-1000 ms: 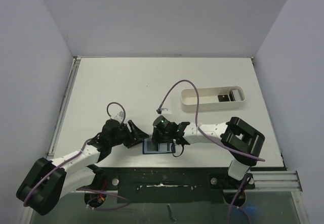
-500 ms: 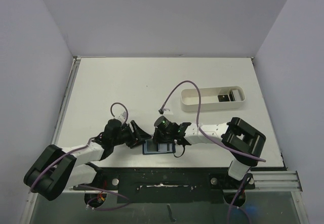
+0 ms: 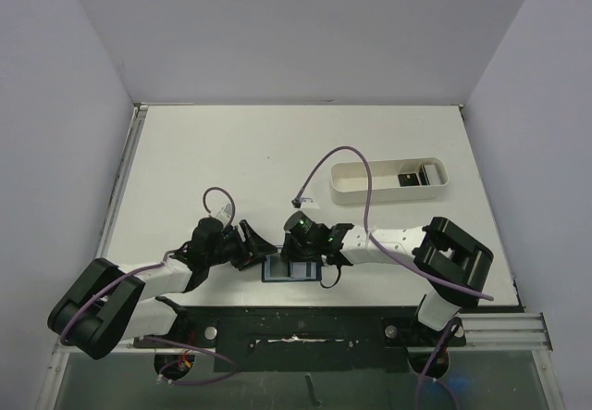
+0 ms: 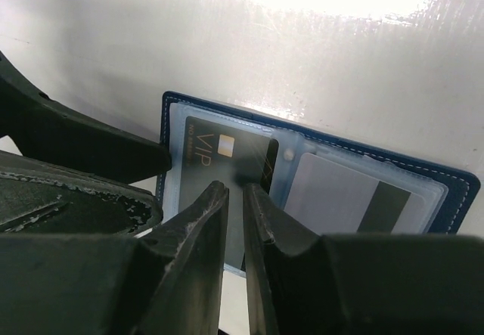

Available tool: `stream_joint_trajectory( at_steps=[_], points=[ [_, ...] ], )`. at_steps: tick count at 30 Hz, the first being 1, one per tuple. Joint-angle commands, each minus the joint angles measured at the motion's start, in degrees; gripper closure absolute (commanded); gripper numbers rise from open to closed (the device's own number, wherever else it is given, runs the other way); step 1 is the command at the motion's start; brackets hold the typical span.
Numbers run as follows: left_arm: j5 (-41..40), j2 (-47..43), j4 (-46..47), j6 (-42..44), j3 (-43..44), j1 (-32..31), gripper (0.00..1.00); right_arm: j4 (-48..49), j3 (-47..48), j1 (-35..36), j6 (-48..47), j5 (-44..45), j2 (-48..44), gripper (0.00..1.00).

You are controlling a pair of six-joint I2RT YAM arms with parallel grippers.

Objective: Put the credit cards into the card holder
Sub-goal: Turn over the card slot in the card holder.

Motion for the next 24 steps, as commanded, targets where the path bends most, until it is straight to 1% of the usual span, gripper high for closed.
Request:
stream_joint_trajectory(
  at_steps=[1,9,16,24],
  points=[
    [-1.35,0.39,2.97,1.19,0.14,0.32,0.42,-0.48,-0.76,0.47,-0.32,1.75,-1.92,0.83],
    [-0.78,0.61,4.23,0.51,0.33,0.23,0.42,-1.64,-0.87,-0.06,-0.15,1.07,0.11,0.86],
    [-0.08,2.08,5.59,0.46,0.62,0.14,0.42,-1.31,-1.19,-0.14,0.21,0.72,0.49,0.86],
    [2.98,6.06,12.56,-1.7,0.49,-0.51,0.42,-1.13,-1.45,-0.3,-0.04,0.45,0.45,0.86]
  ],
)
